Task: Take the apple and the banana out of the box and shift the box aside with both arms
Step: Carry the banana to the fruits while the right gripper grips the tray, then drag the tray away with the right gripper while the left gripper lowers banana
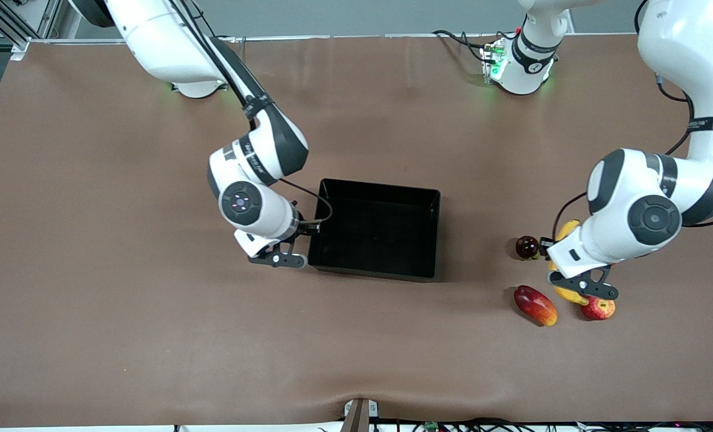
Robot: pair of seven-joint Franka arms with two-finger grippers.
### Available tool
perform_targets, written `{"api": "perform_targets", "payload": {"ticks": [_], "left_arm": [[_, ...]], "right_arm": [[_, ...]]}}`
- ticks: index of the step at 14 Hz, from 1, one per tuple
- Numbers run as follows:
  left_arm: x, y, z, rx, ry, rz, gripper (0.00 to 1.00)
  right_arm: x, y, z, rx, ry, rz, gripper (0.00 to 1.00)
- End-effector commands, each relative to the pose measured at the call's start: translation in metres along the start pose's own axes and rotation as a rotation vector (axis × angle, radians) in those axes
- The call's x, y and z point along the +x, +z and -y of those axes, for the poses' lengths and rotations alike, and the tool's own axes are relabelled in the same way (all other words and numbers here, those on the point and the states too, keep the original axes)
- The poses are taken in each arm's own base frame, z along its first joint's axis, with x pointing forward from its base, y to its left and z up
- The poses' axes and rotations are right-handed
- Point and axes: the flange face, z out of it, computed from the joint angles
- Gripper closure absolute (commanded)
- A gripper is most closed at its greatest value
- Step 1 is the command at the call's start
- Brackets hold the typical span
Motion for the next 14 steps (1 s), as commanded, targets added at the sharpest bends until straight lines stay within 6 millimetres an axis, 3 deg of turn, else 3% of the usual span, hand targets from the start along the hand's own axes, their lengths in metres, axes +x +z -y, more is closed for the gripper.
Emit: {"api": "perform_targets", "payload": {"ticks": [1,2,3,4,5,6,9,14], "left_arm": [[-0.017,0.034,0.016,-0.02,0.095,-0.016,1.0],[-0.02,0.049,0.019,-0.027,0.126,-0.036,1.0],[-0.023,0.059,0.017,-0.025,0.152,-0.066,1.0],[-0.025,0.066,0.018,-0.023,0.164,-0.075,1.0],[-0.025,0.073,0.019,-0.016,0.183,-0.069,1.0],[-0.028,0.079,0.027,-0.001,0.189,-0.06,1.0],[-0.032,0.096,0.035,0.002,0.186,-0.08,1.0],[-0.039,0.121,0.046,-0.011,0.172,-0.099,1.0]], "right_arm": [[-0.01,0.024,0.002,-0.081,-0.02,-0.032,0.17],[-0.013,0.036,0.002,-0.081,-0.012,-0.043,0.18],[-0.012,0.038,0.004,-0.065,-0.004,-0.065,0.29],[-0.015,0.04,0.009,-0.064,-0.001,-0.068,0.61],[-0.015,0.042,0.008,-0.064,0.01,-0.063,0.77],[-0.013,0.041,0.006,-0.057,0.025,-0.055,1.0],[-0.016,0.037,0.014,-0.038,0.117,-0.063,1.0],[0.002,0.012,-0.003,0.027,0.181,-0.033,1.0]]}}
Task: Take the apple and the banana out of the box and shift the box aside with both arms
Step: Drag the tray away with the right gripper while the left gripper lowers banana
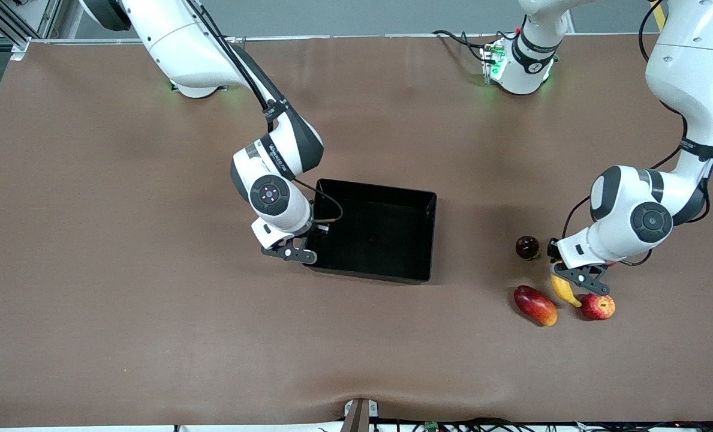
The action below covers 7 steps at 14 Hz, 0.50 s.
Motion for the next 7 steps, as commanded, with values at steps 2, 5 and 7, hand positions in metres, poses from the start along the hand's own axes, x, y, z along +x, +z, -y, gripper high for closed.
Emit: {"api": "perform_targets", "payload": {"ticks": [2,5,7], "left_arm": [[-0.007,0.022,0.003,0.035,0.066,-0.013,1.0],[-0.009,0.03,0.0,0.038,0.088,0.002,1.0],[-0.012,0.034,-0.005,0.03,0.093,0.012,1.0]], "right_arm": [[0.015,-0.032,-0.018,0.045,0.069,0.043,1.0],[0.036,-0.076,-0.064,0.034,0.049,0.086,1.0],[0.053,-0.105,-0.112,0.025,0.0,0.129,1.0]]}}
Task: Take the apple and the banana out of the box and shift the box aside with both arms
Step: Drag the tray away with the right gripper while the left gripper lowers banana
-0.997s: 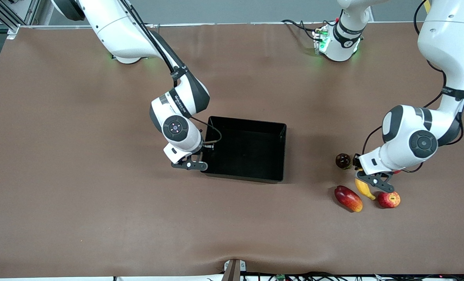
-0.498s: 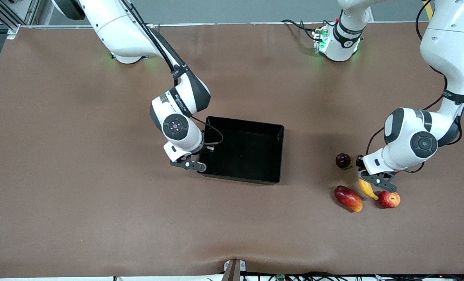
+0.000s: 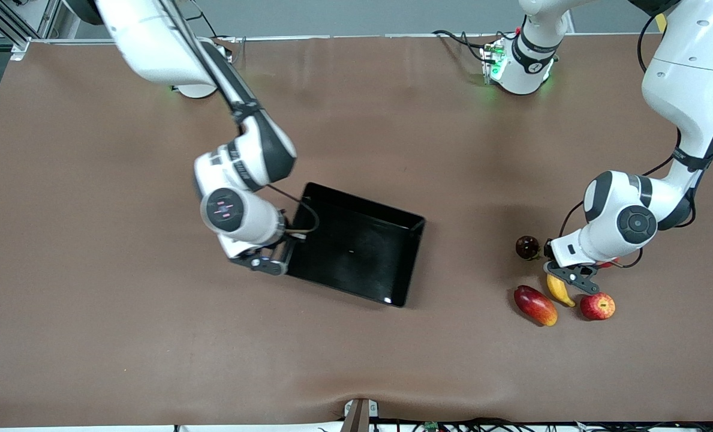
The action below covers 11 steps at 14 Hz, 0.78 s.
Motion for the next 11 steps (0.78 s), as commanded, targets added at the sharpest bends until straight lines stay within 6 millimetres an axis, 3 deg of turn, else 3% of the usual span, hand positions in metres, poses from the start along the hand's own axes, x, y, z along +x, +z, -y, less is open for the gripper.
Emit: {"api": "perform_targets", "payload": {"ticks": [1,3,5,7,8,9,11], "left_arm": [[-0.005,-0.001,-0.007,0.007,0.035,-0.001,1.0],[-0.007,-0.001,-0.008,0.006,0.036,0.003,1.0],[-0.008,0.0,-0.009,0.004,0.036,0.005,1.0],[-0.007,-0.001,-0.008,0.006,0.036,0.003,0.74],[-0.006,-0.003,-0.009,0.008,0.04,0.0,0.47],[-0.005,-0.005,-0.009,0.01,0.045,-0.003,0.01],[-0.004,-0.014,-0.007,0.023,0.083,-0.013,0.0]], "right_arm": [[0.016,-0.054,-0.069,0.023,-0.064,0.066,1.0],[0.031,-0.079,-0.121,0.036,-0.093,0.087,1.0],[0.045,-0.091,-0.169,0.045,-0.103,0.103,1.0],[0.059,-0.097,-0.216,0.066,-0.118,0.104,1.0],[0.067,-0.097,-0.241,0.073,-0.116,0.107,1.0],[0.075,-0.1,-0.267,0.083,-0.129,0.101,1.0],[0.093,-0.099,-0.329,0.083,-0.158,0.088,1.0]]}}
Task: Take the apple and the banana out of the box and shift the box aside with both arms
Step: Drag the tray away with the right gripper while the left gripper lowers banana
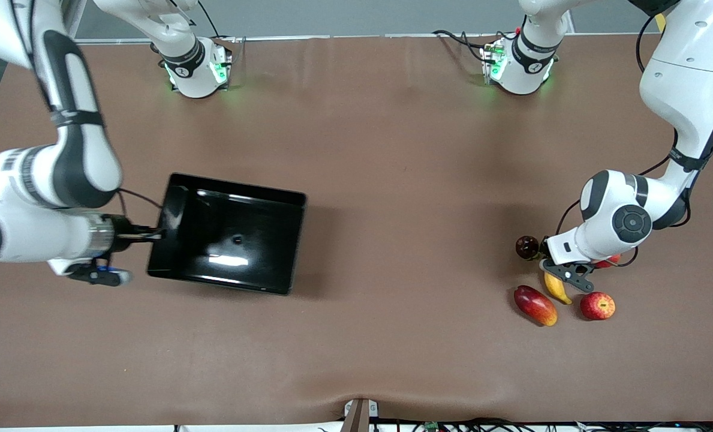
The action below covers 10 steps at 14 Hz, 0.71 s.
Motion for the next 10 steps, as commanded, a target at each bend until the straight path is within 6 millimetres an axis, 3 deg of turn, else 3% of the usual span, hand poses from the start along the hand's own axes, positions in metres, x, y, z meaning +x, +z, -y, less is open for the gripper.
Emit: {"api": "perform_targets", "payload": {"ticks": [1,3,6,10], "left_arm": [[-0.004,-0.021,0.003,0.035,0.044,-0.019,0.0],[0.0,-0.043,0.004,0.058,0.049,-0.041,0.0],[0.005,-0.087,0.003,0.098,0.051,-0.048,0.0],[0.031,-0.17,-0.01,0.151,0.079,-0.066,0.0]], "right_arm": [[-0.002,-0.012,-0.067,0.005,-0.046,-0.017,1.0],[0.008,-0.003,-0.109,-0.02,-0.042,-0.031,1.0],[0.018,0.011,-0.154,-0.01,-0.018,-0.046,1.0],[0.033,0.046,-0.215,0.007,-0.078,-0.071,1.0]]}}
